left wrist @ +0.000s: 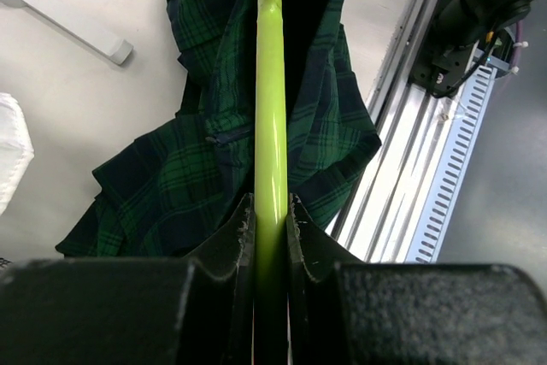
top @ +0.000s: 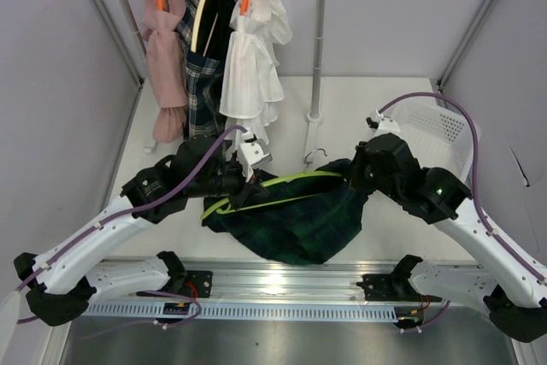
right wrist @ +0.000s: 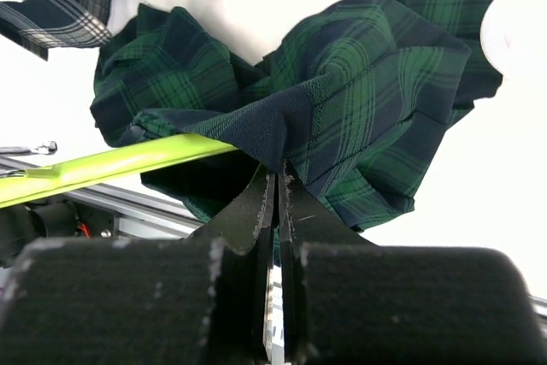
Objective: Place the skirt on the hanger
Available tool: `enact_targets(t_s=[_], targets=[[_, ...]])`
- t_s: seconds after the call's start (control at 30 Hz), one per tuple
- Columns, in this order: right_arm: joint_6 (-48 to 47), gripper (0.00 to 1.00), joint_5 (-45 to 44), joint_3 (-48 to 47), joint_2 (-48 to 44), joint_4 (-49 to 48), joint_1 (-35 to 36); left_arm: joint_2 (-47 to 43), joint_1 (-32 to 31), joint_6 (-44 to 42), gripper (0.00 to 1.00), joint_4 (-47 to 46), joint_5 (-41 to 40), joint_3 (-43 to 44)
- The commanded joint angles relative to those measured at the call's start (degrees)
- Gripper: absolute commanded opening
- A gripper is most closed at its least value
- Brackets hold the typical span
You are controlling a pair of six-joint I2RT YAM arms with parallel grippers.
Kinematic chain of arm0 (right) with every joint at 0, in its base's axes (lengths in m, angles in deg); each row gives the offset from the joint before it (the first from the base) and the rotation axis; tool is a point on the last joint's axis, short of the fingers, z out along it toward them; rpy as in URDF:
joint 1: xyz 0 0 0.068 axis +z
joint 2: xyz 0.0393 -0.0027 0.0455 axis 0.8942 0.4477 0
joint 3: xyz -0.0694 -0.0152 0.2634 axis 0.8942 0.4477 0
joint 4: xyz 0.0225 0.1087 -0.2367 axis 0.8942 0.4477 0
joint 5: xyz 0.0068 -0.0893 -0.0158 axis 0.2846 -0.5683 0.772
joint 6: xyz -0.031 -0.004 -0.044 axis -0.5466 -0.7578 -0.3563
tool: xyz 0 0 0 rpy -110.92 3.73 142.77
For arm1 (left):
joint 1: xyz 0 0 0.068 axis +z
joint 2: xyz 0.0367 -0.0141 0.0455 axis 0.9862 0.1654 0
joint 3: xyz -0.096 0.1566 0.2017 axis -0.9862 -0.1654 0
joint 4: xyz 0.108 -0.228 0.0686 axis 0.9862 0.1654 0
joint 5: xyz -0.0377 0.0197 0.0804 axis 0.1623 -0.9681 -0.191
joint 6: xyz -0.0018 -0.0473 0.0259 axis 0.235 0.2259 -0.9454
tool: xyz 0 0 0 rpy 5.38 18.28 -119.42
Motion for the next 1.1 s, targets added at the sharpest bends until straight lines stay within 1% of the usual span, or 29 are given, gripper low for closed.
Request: enact_targets(t_s=[0.0, 0.13, 0.2, 0.3, 0.43, 0.57, 0.63, 0.67, 0.73, 0.83, 0.87, 0.93, 1.07], targets=[[1.3, 0.00, -1.7, 1.1, 0.4, -0.8, 0.6, -1.6, -0.4, 0.7, 0.00, -8.1, -1.6, -1.8], [2.5, 0.00, -1.7, 6.0, -0.9, -2.7, 0.8, -2.0, -0.4, 2.5, 0.00, -14.6, -1.4, -6.3], [2.8, 0.00, -2.0, 7.5, -1.6, -3.1, 0.8, -2.6, -0.4, 5.9, 0.00, -18.5, -0.8, -9.6], [2.6, 0.00, -1.2, 9.2, -1.6, -4.2, 0.8, -2.9, -0.4, 8.3, 0.00, -23.5, 0.6, -12.5], [2.1, 0.01, 0.7, 9.2, -1.5, -6.4, 1.2, -0.9, -0.6, 9.7, 0.00, -25.9, 1.0, -15.5], [1.1, 0.05, 1.2, 9.8, -1.2, -7.6, 2.0, 0.6, -1.2, 10.3, 0.00, -27.8, 1.1, -16.9], [0.3, 0.08, 2.2, 10.9, -1.6, -9.8, 2.3, 1.6, -1.5, 10.3, 0.00, -28.1, 1.1, -16.8], [0.1, 0.11, 2.9, 11.4, -1.8, -10.6, 2.6, 2.0, -1.6, 10.3, 0.00, -28.1, 1.0, -16.6], [-0.5, 0.14, 3.7, 12.8, -2.3, -13.1, 2.8, 2.6, -1.7, 10.3, 0.00, -28.2, 0.9, -16.4], [-1.4, 0.24, 5.1, 14.2, -2.5, -15.4, 3.1, 3.5, -1.9, 10.3, 0.00, -28.5, 0.8, -16.2], [-1.4, 0.33, 5.1, 14.2, -2.3, -15.4, 3.2, 3.7, -1.9, 10.2, 0.00, -28.5, 0.8, -16.2], [-1.7, 0.43, 4.7, 13.9, -2.4, -15.4, 3.5, 4.3, -2.0, 10.2, 0.00, -28.5, 0.8, -16.3], [-2.2, 0.50, 3.9, 13.5, -4.5, -16.2, 4.7, 5.1, -2.0, 10.2, 0.00, -28.4, 0.7, -16.4]])
